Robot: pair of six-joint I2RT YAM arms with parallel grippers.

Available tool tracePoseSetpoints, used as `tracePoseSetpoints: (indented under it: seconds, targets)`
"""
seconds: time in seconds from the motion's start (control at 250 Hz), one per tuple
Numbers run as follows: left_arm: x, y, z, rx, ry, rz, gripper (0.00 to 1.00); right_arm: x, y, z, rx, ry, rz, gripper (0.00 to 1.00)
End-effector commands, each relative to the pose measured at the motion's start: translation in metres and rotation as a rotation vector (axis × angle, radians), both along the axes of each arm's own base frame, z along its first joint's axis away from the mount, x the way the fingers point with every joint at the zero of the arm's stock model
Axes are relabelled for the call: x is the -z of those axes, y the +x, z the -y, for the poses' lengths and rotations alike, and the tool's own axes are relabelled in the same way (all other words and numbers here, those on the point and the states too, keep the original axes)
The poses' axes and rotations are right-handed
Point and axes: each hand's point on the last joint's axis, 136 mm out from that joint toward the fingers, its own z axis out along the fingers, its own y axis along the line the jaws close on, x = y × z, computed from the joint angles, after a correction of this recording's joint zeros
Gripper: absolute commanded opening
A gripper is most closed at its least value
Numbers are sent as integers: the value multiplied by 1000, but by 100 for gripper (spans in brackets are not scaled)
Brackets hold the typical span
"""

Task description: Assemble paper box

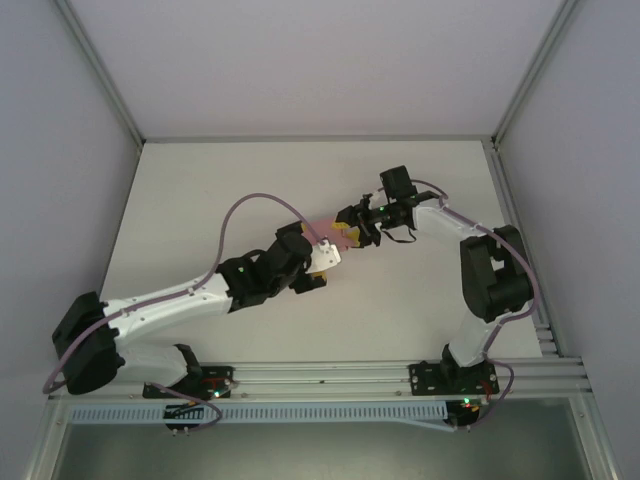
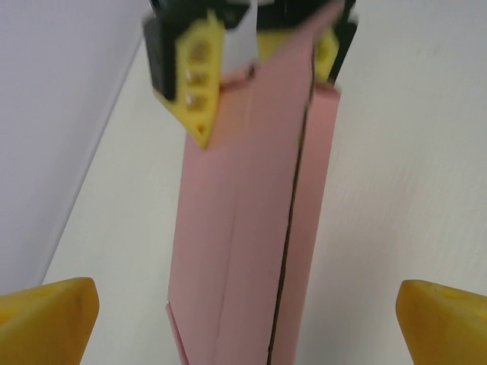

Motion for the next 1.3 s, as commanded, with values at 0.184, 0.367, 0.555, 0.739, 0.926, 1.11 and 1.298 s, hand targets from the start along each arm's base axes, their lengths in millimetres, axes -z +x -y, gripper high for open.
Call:
tracePoseSetpoints:
  seconds: [0.184,0.367,0.555,0.739,0.926,1.11,1.298]
  targets:
    - [-7,22,-17,-89,72,144,100,-32,-18,3,-10,69,-113,42]
    - [3,25,-20,-92,95,132,99,-39,-23,2,-12,95,-131,39]
    - [2,28,-16,-92,86,134,79,-41,-29,4,-30,87,-147,39]
    - [-3,27,-8,-67,60,131,59,-42,-33,5,-51,77,-135,48]
    - [-1,23,-4,-29,51,110,41,-45,-26,6,-27,67,-84,59]
    - [7,10,-3,24,49,22,40,-60,-8,16,29,23,45,100]
    - [20,-1,-18,69,39,-141,43,-49,12,78,166,-265,239,100]
